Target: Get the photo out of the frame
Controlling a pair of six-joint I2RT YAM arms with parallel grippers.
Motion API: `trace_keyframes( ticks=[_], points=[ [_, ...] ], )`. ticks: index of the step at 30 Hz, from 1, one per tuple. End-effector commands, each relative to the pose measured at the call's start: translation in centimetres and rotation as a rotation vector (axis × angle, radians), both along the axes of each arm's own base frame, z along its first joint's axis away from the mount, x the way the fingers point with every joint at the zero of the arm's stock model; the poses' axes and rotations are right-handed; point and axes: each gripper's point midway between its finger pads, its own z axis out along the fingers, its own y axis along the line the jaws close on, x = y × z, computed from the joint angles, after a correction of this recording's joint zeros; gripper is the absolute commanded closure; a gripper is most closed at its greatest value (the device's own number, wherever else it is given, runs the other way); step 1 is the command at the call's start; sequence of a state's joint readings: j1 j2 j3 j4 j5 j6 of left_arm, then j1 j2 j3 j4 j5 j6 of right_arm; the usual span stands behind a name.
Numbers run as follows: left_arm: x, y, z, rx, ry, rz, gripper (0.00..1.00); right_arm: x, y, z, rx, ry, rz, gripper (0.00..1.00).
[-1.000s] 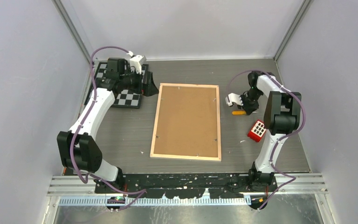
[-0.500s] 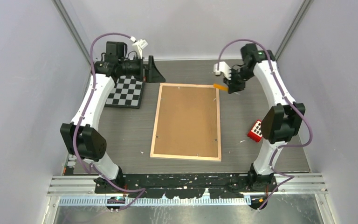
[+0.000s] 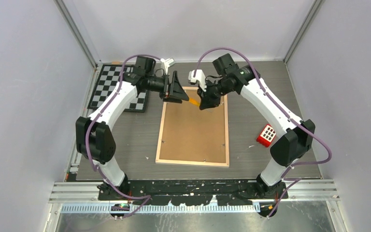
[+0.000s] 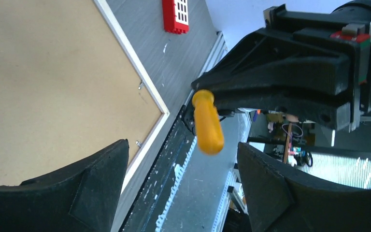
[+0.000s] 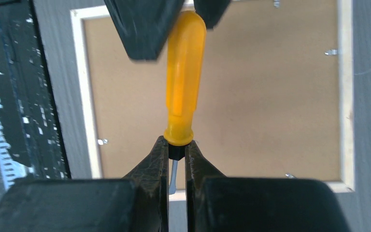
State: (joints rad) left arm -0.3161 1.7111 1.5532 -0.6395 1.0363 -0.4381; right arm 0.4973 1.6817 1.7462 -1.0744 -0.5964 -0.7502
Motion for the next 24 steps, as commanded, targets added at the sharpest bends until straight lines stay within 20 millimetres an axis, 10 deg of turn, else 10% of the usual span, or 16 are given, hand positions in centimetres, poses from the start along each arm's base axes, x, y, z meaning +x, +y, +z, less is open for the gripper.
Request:
trace_keyframes(
  ticks=[1, 8, 24],
  points=[
    [-0.8, -1.2, 1.5, -0.069, -0.047, -0.059, 0.21, -1.2, 2.3, 1.8, 0.090, 0.037, -0.033, 1.00],
    [-2.0, -2.3, 1.0, -0.102, -0.030, -0.122, 0.44, -1.9, 3.5, 1.7, 0.107, 0.075, -0.019, 1.00],
    [-3.2, -3.5, 0.6, -0.131, -0.029, -0.168, 0.62, -2.7, 4.1, 1.9, 0.120, 0.094, 0.021, 1.00]
  ],
)
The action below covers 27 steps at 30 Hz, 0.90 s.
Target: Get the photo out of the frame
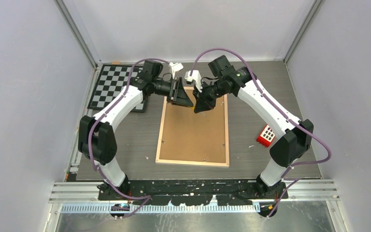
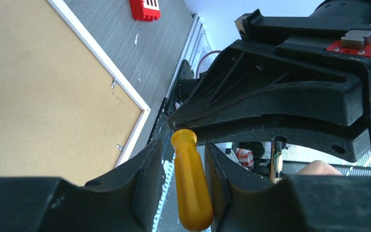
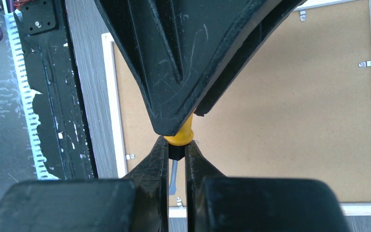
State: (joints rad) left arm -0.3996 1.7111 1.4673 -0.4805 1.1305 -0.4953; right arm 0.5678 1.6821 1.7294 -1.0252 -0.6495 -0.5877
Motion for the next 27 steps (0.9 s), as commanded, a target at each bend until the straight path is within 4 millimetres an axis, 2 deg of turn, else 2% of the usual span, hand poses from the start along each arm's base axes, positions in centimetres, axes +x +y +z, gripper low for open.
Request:
trace_keyframes(
  ticks=[1, 5, 13, 16, 19, 21, 22, 24, 27],
  points=[
    [-0.4, -0.4, 1.1, -0.050, -0.039, -0.035, 0.63, -0.2, 0.9, 1.5, 0.053, -0.020, 0.030, 1.00],
    [-0.7, -0.4, 1.2, -0.065, -0.046, -0.050, 0.67, -0.5, 0.9, 1.4, 0.053, -0.010, 0.038, 0.99],
    [-1.4, -0.5, 1.0, -0.069, -0.058, -0.057, 0.62, -0.8, 0.8, 1.2, 0.049, -0.002, 0.055, 1.00],
    [-1.4, -0.5, 0.9, -0.072, -0.054, -0.050, 0.71, -1.1, 0.7, 1.2, 0.047, 0.000, 0.067, 0.99],
    [-1.4, -0.6, 1.0, -0.089, -0.060, -0.042, 0.89, -1.2, 0.7, 1.2, 0.049, 0.004, 0.073, 1.00],
    [-1.3, -0.6, 1.2, -0.096, -0.062, -0.033, 0.97, -1.3, 0.7, 1.1, 0.046, 0.010, 0.069, 0.97],
    [-1.2, -0.6, 1.3, -0.094, -0.067, -0.021, 1.00, -1.3, 0.5, 0.9, 0.040, 0.015, 0.058, 0.88],
    [-0.5, 0.0, 1.0, -0.072, -0.078, 0.033, 1.00, -1.2, 0.0, 0.3, 0.012, 0.016, 0.032, 0.62],
    [0.9, 1.9, 0.4, -0.035, -0.085, 0.136, 1.00, -1.6, -1.4, -1.1, -0.026, 0.011, -0.023, 0.31]
  ],
)
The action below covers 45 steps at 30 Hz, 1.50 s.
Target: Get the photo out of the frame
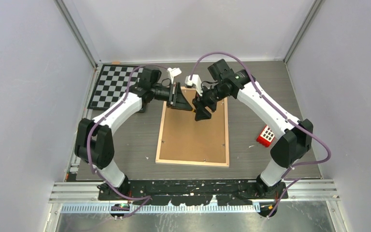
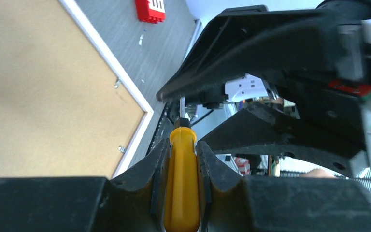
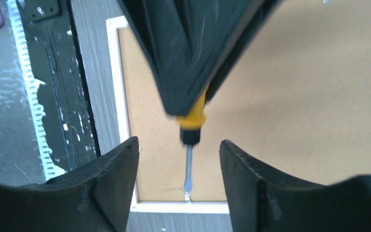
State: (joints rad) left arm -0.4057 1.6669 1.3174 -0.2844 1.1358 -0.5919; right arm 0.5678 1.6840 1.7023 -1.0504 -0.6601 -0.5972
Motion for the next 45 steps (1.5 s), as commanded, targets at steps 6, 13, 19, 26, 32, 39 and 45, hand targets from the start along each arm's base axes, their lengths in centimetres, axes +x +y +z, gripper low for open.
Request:
trace_keyframes(
  ticks=[6, 13, 19, 26, 32, 39, 45],
  points=[
    [3.8, 7.8, -0.5, 0.171, -0.162, 0.284, 1.00, -1.2, -4.5, -4.1, -0.089, 0.051, -0.271, 0.24],
    [2.1, 11.5, -3.8, 0.419, -0.270, 0.269, 1.00, 2.5, -11.1, -9.0, -0.144, 0.232, -0.732, 0.18],
    [2.2, 12.5, -3.8, 0.467, -0.379, 0.289, 1.00, 5.1, -15.7, -12.7, -0.171, 0.371, -1.012, 0.21],
    [3.0, 13.4, -4.5, 0.551, -0.455, 0.267, 1.00, 7.2, -15.5, -15.3, -0.156, 0.430, -1.101, 0.27],
    [0.7, 13.5, -5.7, 0.611, -0.533, 0.106, 1.00, 7.5, -15.5, -17.5, -0.182, 0.476, -1.153, 0.31],
    [-3.1, 15.3, -7.2, 0.684, -0.564, -0.063, 1.00, 8.5, -16.3, -20.6, -0.260, 0.483, -1.216, 0.43],
    [-3.7, 15.9, -7.5, 0.707, -0.567, -0.073, 1.00, 11.6, -17.3, -22.3, -0.315, 0.463, -1.273, 0.75]
  ],
)
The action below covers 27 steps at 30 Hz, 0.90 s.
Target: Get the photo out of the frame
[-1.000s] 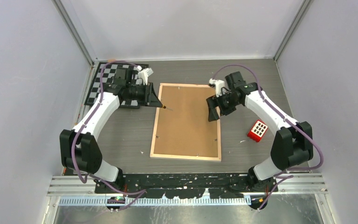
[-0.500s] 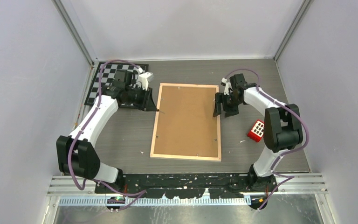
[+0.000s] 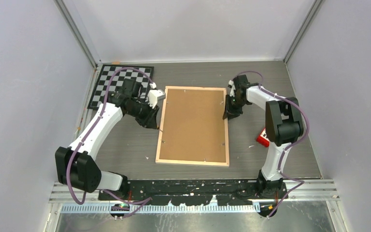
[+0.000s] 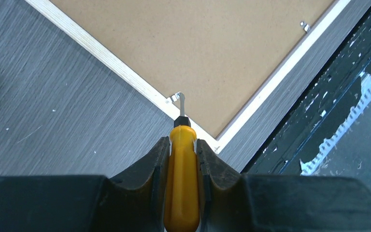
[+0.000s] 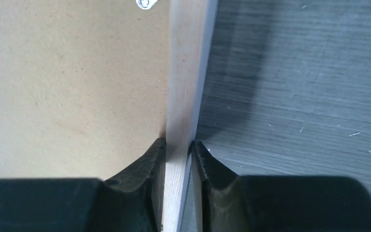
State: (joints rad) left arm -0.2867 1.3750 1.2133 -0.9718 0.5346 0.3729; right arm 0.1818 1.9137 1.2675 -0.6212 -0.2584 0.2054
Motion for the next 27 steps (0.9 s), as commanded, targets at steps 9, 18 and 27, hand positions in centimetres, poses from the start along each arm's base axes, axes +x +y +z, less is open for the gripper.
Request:
trace_keyframes(
  ticks=[9, 18, 27],
  points=[
    [-0.6, 1.5, 0.3, 0.100, -0.051, -0.074, 1.00, 10.6, -1.5, -0.6, 0.000, -0.089, -0.099, 0.97],
    [-0.7, 0.8, 0.7, 0.140, -0.094, -0.138, 1.00, 8.9, 0.5, 6.7, 0.109, -0.254, 0.184, 0.37],
    [0.3, -0.5, -0.3, 0.161, -0.172, -0.216, 1.00, -1.5, 6.6, 11.7, 0.194, -0.328, 0.471, 0.33]
  ],
)
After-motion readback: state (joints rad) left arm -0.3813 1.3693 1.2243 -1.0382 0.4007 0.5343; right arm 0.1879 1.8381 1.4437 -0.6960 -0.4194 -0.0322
